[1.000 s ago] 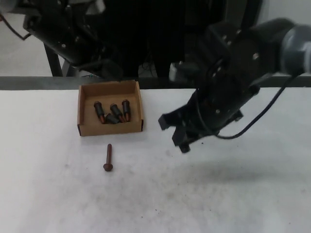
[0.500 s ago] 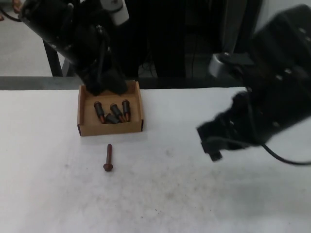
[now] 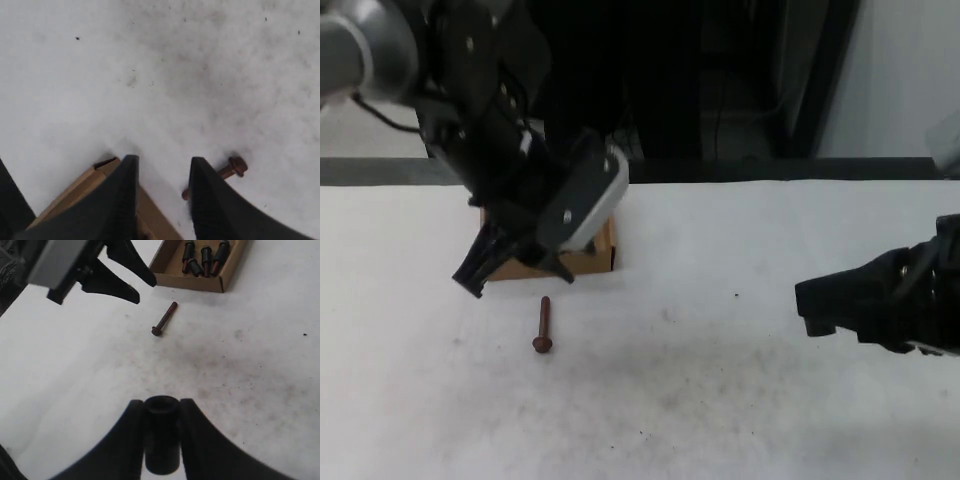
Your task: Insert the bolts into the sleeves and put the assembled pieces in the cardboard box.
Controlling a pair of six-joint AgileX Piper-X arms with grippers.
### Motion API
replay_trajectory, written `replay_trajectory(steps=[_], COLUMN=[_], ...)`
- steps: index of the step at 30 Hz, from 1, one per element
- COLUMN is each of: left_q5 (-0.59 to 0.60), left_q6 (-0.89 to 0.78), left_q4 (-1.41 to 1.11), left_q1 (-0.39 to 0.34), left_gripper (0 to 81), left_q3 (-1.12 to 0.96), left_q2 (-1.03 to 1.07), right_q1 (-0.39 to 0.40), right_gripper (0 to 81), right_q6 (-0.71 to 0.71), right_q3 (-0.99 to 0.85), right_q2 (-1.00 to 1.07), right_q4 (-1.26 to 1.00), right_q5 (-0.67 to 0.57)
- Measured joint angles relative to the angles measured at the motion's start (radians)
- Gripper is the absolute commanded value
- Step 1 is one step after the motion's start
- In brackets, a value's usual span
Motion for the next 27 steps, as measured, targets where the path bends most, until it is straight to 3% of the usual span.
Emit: replay_trajectory(steps=[4,11,27], left_q5=[-0.077,-0.079,-0.062], left_q6=[0.135,0.317,0.381], left_q4=[-0.105,-0.201,-0.269], left_q1=[0.0,0.048,0.084], left_gripper=[32.8,32.8,35.4], left_q3=[0.07,0.092,0.092], left_q2=[0.0,0.0,0.133], right_q1=[0.021,0.056,0.083], right_gripper=[0.3,0.3,0.3], right_q6=[0.002,0.002,0.012], right_q3=[0.033,0.088,0.179], right_q2=[-0.009,-0.012,-0.012], right_q4=[-0.012,-0.043,-0.187], right_q5=[-0.002,-0.006,0.002])
